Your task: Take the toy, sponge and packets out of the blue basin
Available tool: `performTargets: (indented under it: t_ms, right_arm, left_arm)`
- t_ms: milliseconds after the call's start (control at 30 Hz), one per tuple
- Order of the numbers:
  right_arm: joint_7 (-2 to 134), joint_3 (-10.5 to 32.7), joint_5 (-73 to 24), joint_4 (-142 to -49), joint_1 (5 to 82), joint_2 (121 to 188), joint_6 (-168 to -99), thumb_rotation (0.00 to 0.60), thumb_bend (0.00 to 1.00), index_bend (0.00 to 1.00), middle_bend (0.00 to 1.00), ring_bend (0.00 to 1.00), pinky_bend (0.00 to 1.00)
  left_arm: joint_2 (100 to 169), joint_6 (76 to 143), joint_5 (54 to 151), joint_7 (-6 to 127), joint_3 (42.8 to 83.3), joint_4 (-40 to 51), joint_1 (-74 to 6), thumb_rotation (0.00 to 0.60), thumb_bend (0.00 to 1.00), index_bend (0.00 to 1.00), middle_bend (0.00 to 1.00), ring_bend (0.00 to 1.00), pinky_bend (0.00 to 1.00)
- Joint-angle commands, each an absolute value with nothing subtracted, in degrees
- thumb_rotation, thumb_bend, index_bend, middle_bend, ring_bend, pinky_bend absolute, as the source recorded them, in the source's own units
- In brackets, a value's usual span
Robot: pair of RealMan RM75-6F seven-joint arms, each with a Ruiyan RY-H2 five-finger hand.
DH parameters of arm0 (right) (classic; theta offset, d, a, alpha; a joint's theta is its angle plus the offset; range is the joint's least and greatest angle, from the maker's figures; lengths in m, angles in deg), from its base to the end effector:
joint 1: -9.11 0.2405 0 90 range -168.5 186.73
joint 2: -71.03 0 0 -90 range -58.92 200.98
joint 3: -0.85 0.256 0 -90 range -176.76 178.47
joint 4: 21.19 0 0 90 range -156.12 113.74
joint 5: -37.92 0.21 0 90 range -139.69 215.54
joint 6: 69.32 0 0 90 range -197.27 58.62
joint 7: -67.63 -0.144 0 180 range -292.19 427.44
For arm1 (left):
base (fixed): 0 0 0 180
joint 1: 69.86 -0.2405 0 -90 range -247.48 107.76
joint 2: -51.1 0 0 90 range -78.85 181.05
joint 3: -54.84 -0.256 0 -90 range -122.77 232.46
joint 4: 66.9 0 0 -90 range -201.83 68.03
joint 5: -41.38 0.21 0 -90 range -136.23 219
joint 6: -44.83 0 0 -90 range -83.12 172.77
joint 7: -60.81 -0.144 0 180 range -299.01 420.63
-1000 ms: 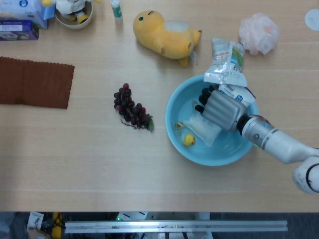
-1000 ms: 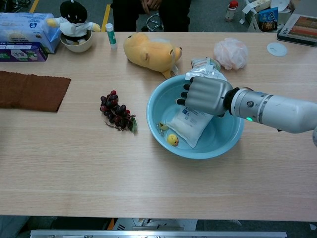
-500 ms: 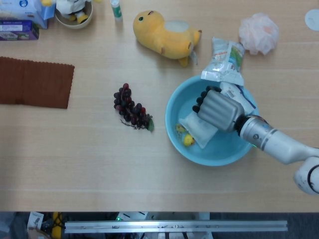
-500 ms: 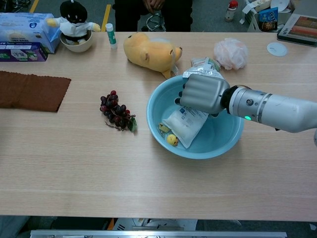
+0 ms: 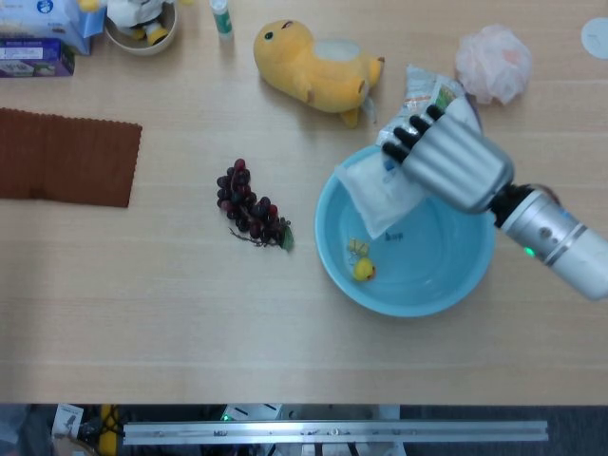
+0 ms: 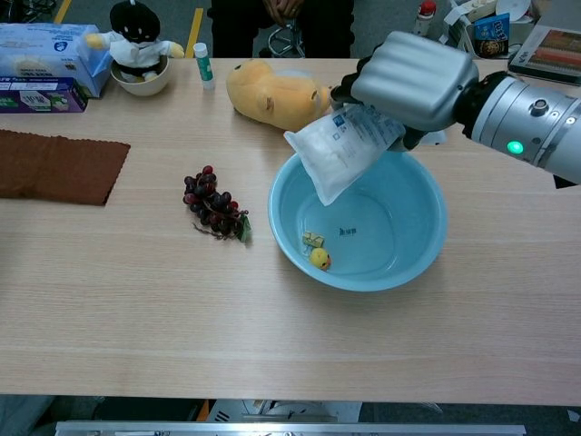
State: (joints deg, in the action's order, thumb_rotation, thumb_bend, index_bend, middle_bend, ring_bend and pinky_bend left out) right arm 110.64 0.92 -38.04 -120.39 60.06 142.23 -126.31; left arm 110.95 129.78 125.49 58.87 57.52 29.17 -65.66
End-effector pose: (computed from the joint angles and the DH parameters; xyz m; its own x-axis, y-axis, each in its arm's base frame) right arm -0.1099 -0.3220 0.0436 0.8436 0.1651 0.5110 -0.2947 -0.6531 0.6976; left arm -0.3101 0.1761 0.1778 0.4324 0.0128 0.9016 0.9011 0.0302 -0.4326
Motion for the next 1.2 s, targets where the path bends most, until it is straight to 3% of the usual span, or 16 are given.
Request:
performTargets:
  t_ms: [33, 233, 600, 767, 867, 1000, 1200]
  right_arm:
    - [108.90, 2.91, -36.01, -119.37, 58.84, 140.77, -127.80, 0.600, 0.30, 0.39, 0.45, 0.43, 0.52]
    - [106.76, 6.60, -29.89, -114.12, 58.80, 141.11, -126.93, 0.600, 0.30, 0.39, 0.45, 0.43, 0.52]
    - [110.46, 10.40, -16.52, -102.60, 63.08, 149.24, -121.08, 0.600, 0.29, 0.36, 0.40, 0.36, 0.50]
    - [113.94, 10.01, -11.30, -100.13, 64.88, 152.16, -119.18, 0.600, 0.26, 0.16, 0.27, 0.23, 0.40]
    - [116.07, 9.61, -7.91, -100.91, 65.52, 152.55, -118.96, 0.600, 0.21, 0.00, 0.12, 0.10, 0.29]
    - [117.05, 8.82, -6.31, -103.50, 65.50, 151.24, -119.75, 0.600, 0.18, 0.00, 0.03, 0.05, 0.25]
    - [115.00, 7.85, -8.36, -108.94, 63.60, 147.24, -122.54, 0.600, 0.17, 0.00, 0.02, 0.04, 0.25]
  left_arm:
    - [110.87, 129.76, 125.55, 58.72, 57.57, 29.31, -65.57, 0.600, 0.33, 0.25, 0.21, 0.22, 0.25]
    - [110.91, 129.40, 125.64, 58.19, 57.71, 29.73, -65.15, 0.600, 0.33, 0.25, 0.21, 0.22, 0.25]
    - [110.40, 129.76, 125.57, 57.53, 57.50, 30.58, -65.46, 0.600, 0.33, 0.25, 0.21, 0.22, 0.25]
    - [110.20, 129.92, 125.50, 57.73, 57.29, 30.58, -65.77, 0.600, 0.33, 0.25, 0.21, 0.22, 0.25]
    - [110.08, 130.14, 125.39, 57.94, 57.27, 30.46, -65.97, 0.600, 0.33, 0.25, 0.21, 0.22, 0.25]
    - [109.97, 130.11, 125.32, 58.16, 57.22, 30.27, -66.06, 0.600, 0.33, 0.25, 0.21, 0.22, 0.25]
    - [110.05, 129.93, 125.62, 58.38, 57.39, 30.12, -65.73, 0.600, 0.33, 0.25, 0.21, 0.22, 0.25]
